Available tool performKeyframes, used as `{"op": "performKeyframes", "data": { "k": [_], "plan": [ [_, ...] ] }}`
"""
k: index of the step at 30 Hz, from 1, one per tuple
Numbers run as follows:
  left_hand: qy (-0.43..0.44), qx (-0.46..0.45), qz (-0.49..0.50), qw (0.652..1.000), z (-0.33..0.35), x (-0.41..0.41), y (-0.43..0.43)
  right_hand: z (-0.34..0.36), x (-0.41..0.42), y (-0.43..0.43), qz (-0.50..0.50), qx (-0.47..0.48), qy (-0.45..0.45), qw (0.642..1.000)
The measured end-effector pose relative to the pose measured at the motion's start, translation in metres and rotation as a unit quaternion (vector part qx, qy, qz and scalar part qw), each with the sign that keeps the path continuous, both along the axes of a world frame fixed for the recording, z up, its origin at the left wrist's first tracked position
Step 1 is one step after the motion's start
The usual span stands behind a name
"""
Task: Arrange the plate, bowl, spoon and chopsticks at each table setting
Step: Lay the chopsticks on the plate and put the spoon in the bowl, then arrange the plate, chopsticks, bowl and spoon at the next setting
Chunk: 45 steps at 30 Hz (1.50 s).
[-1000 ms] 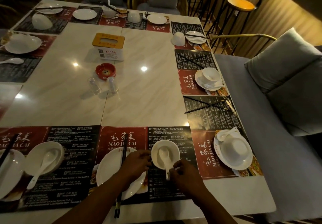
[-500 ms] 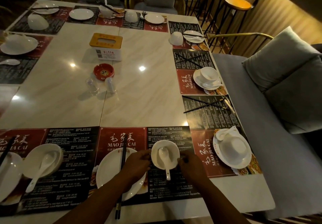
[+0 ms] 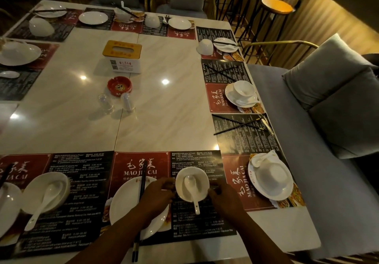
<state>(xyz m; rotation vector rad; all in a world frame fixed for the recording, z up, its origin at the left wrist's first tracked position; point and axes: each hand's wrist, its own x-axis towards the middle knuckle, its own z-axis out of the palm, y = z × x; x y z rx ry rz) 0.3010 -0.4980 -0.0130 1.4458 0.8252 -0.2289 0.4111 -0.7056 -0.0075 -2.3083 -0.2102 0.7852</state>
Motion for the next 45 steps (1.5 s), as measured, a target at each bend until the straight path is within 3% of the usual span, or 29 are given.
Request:
{"op": "performKeyframes", "data": {
  "k": [8,12,15,22,27,30,35,39,45],
  "plan": [
    [-0.029,0.128,0.059,0.990,0.013,0.034,0.001,0.022,0.021,-0.042,0.118,-0.040,0.065,0.990],
    [-0.072,0.167,0.073,0.981,0.027,0.066,-0.019,0.044,0.066,-0.064,0.118,-0.068,-0.003,0.991],
    [-0.099,0.188,0.046,0.976,0.033,0.095,-0.046,0.061,0.117,-0.084,0.101,-0.037,-0.069,0.992],
    [-0.058,0.186,0.012,0.981,0.014,0.167,-0.139,0.061,0.248,-0.139,0.085,0.048,-0.097,0.990],
    [0.006,0.130,0.113,0.985,0.005,0.191,-0.219,0.034,0.297,-0.196,0.170,0.000,-0.082,0.982],
    [0.020,0.126,0.176,0.976,0.007,0.193,-0.255,0.025,0.309,-0.216,0.236,-0.026,-0.058,0.970],
    [0.062,0.140,0.196,0.969,0.014,0.177,-0.284,0.010,0.312,-0.216,0.312,-0.043,-0.045,0.948],
    [0.058,0.140,0.201,0.968,0.018,0.166,-0.300,0.011,0.301,-0.202,0.357,-0.034,-0.078,0.930],
    [0.042,0.169,0.236,0.956,0.008,0.153,-0.318,0.017,0.284,-0.192,0.478,-0.033,-0.175,0.860]
  ]
}}
